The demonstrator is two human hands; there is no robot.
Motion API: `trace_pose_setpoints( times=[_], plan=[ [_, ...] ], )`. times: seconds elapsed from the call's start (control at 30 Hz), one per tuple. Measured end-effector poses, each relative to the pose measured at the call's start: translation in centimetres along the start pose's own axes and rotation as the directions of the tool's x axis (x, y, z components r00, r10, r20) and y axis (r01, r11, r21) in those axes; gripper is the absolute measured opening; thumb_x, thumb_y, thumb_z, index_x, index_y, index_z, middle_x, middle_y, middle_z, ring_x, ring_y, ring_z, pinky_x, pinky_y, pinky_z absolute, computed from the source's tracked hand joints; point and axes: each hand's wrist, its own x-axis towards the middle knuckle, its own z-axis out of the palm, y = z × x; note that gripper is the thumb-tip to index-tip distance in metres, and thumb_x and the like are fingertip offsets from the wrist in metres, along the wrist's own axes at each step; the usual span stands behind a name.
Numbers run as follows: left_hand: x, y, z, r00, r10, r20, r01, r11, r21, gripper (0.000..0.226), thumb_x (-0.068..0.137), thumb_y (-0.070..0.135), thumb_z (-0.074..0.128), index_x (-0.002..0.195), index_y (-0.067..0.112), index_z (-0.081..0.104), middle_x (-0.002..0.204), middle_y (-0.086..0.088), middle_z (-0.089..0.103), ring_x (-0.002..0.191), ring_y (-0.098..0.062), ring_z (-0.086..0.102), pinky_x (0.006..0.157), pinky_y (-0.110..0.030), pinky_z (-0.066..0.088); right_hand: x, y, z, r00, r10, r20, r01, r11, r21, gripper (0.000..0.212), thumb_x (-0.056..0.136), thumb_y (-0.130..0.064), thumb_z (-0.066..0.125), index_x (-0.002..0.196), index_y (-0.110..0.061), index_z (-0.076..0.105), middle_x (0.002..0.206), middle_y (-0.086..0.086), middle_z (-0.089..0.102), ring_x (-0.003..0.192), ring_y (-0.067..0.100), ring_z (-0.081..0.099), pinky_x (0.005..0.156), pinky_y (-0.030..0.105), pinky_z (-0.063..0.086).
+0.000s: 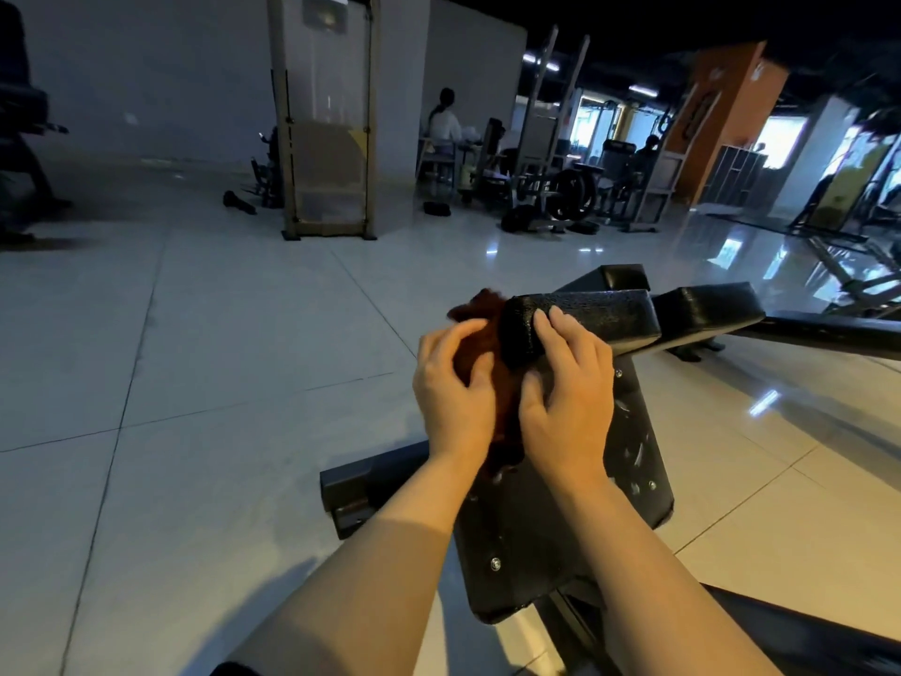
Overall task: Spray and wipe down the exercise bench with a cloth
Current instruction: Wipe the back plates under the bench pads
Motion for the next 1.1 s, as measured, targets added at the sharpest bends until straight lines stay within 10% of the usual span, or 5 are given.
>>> trace_pose_setpoints(
  times=[0.1,0.27,0.43,0.63,1.1],
  plan=[
    [0.2,-2.0,-1.1,0.964,-0.265,-0.032,0.267,0.963,0.037,0.035,0.089,0.002,0.061,0.093,0.036,0.058,0.105,0.012,0.047,0.115,-0.02,0.054,0.099,-0.036,0.049,-0.2,0.1,-0.1,1.0,-0.005,0.013,0.005,1.0,0.008,0.057,0.081,-0.003,0.057,0.137,-0.009,0.052,0.138,0.005,0.051,0.132,0.018,0.038,0.112,0.04,0.034],
    [1.3,1.9,0.5,0.97,0.243,-0.017,-0.242,0.969,0.049,0.03,0.088,0.002,0.062,0.115,0.015,0.063,0.118,-0.001,0.052,0.108,-0.005,0.051,0.09,-0.006,0.041,0.2,0.7,-0.1,0.998,-0.06,0.001,0.06,0.998,-0.003,0.057,0.078,-0.003,0.057,0.135,-0.007,0.054,0.136,0.008,0.053,0.129,0.021,0.041,0.11,0.04,0.035],
    [0.9,-1.9,-0.6,0.989,-0.139,-0.039,0.14,0.99,0.023,0.03,0.087,0.003,0.065,0.1,0.029,0.06,0.105,0.01,0.051,0.104,-0.014,0.057,0.094,-0.038,0.052,0.2,0.8,0.1,0.998,-0.068,-0.007,0.068,0.998,-0.003,0.055,0.081,-0.007,0.054,0.135,-0.007,0.055,0.135,0.007,0.053,0.128,0.021,0.041,0.108,0.041,0.037],
    [0.1,2.2,1.0,0.972,0.229,-0.048,-0.229,0.973,0.013,0.026,0.088,0.008,0.065,0.111,0.019,0.062,0.116,0.001,0.052,0.103,-0.002,0.053,0.088,-0.015,0.047,0.2,1.2,0.0,0.995,-0.104,-0.004,0.104,0.995,-0.009,0.055,0.08,-0.007,0.056,0.135,-0.007,0.054,0.135,0.009,0.053,0.128,0.022,0.041,0.108,0.04,0.035],
    [0.8,-1.2,-0.3,1.0,-0.016,-0.015,0.017,0.995,0.101,0.03,0.091,0.005,0.061,0.112,0.026,0.061,0.115,0.005,0.051,0.111,-0.01,0.054,0.093,-0.017,0.045,0.1,1.5,-0.2,0.994,-0.105,0.037,0.106,0.994,-0.034,0.06,0.078,-0.005,0.059,0.137,-0.007,0.052,0.138,0.009,0.051,0.13,0.022,0.04,0.109,0.038,0.034]
  ],
)
